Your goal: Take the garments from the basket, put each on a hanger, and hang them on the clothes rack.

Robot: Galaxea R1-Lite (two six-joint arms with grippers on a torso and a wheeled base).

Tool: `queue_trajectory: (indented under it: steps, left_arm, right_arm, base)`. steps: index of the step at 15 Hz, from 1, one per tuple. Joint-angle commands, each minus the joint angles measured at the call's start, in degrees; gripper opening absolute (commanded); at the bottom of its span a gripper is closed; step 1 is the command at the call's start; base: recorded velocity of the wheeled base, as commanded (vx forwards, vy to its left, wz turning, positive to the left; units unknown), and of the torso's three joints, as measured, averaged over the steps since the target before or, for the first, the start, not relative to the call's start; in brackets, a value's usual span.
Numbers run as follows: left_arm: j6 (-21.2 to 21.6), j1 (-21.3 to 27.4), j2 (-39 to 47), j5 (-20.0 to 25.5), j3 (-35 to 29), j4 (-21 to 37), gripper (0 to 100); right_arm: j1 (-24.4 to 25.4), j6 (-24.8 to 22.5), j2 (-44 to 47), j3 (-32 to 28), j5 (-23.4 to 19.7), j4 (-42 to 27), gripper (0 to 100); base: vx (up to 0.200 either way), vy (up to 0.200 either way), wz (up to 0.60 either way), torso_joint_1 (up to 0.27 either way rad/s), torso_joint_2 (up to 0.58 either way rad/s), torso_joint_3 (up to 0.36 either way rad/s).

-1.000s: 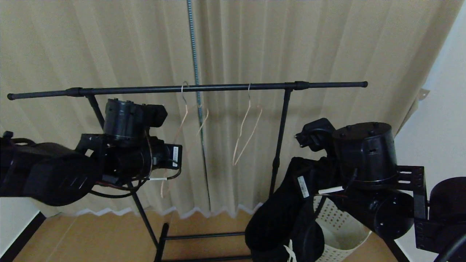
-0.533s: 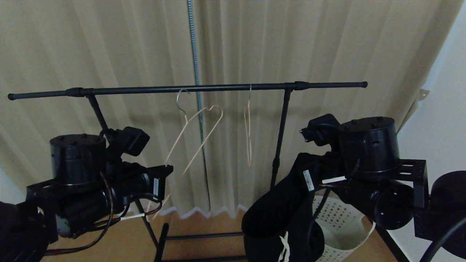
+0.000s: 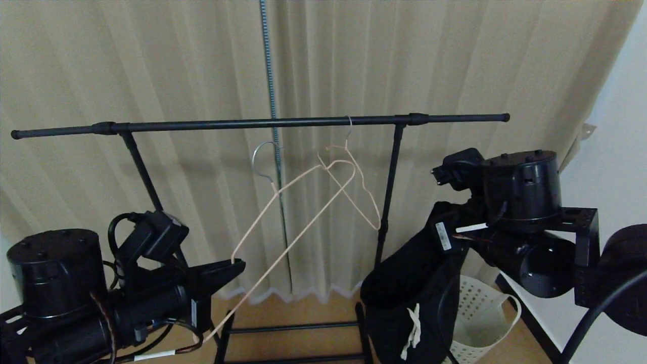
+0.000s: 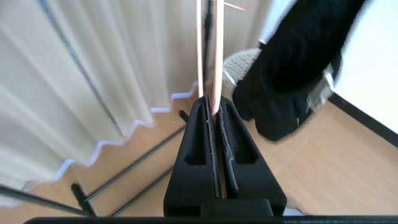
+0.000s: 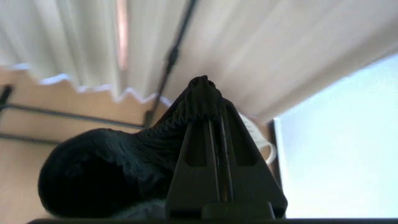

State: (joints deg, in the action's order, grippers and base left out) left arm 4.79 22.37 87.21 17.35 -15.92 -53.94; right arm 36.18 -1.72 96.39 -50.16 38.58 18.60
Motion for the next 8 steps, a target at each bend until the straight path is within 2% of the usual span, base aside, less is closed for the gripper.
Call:
queue_trajectory:
  steps: [1,4,6,8]
  left_arm:
    - [0.48,0.48,0.06,0.58,0.8,-0.02,0]
    - [6.28,1.01,0.06,7.09,3.88,-0.02,0]
    - [8.13,1.71,0.06,8.05,4.32,-0.02,0]
    - [8.48,4.61,-0.29,8.14,5.46,-0.02,0]
  right_arm:
    - [-1.29,-0.13,0.11,-0.46,0.18,0.03,0]
    - [-2.78,-0.92,0.11,-1.08,0.35,0.12,0]
    - [-3.13,-0.92,0.11,-1.43,0.35,0.12,0]
    - [-3.93,-0.92,1.26,-2.22,0.97,0.12,0]
  base:
    - [0.0,0.0,0.0,0.0,0.0,0.0]
    - [0.0,0.0,0.0,0.0,0.0,0.0]
    - [0.0,0.0,0.0,0.0,0.0,0.0]
    - [0.0,0.0,0.0,0.0,0.0,0.0]
